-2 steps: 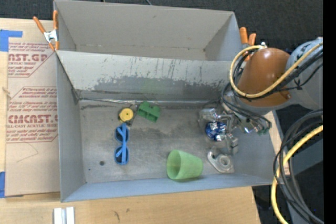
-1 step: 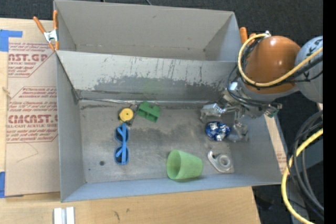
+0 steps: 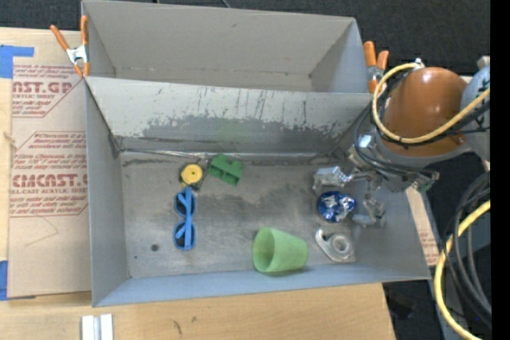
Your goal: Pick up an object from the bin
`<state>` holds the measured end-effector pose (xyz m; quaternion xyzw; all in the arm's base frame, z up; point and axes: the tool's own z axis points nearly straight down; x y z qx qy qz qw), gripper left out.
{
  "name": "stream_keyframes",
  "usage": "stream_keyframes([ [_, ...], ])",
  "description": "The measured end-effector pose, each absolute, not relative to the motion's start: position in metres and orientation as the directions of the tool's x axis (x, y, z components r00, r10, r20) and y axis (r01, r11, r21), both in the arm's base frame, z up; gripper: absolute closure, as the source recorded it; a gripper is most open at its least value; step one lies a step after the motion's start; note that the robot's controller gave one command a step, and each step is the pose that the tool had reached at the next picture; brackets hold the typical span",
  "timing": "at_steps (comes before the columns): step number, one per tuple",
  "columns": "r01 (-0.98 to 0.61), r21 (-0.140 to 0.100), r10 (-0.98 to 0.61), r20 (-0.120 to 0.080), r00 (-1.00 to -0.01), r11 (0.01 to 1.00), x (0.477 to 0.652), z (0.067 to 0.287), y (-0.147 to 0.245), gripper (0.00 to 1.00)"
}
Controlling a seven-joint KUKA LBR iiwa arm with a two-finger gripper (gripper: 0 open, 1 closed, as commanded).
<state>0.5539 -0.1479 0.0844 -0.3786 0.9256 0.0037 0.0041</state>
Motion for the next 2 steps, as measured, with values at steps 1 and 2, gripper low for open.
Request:
stream_keyframes([
  [1,-0.700,0.005,-0.700,-0.009,-0.714,0.714,0.554,0.084,-0.149,1.00],
  [2,-0.687,-0.009,-0.687,-0.008,-0.727,0.727,0.568,0.217,-0.140,1.00],
])
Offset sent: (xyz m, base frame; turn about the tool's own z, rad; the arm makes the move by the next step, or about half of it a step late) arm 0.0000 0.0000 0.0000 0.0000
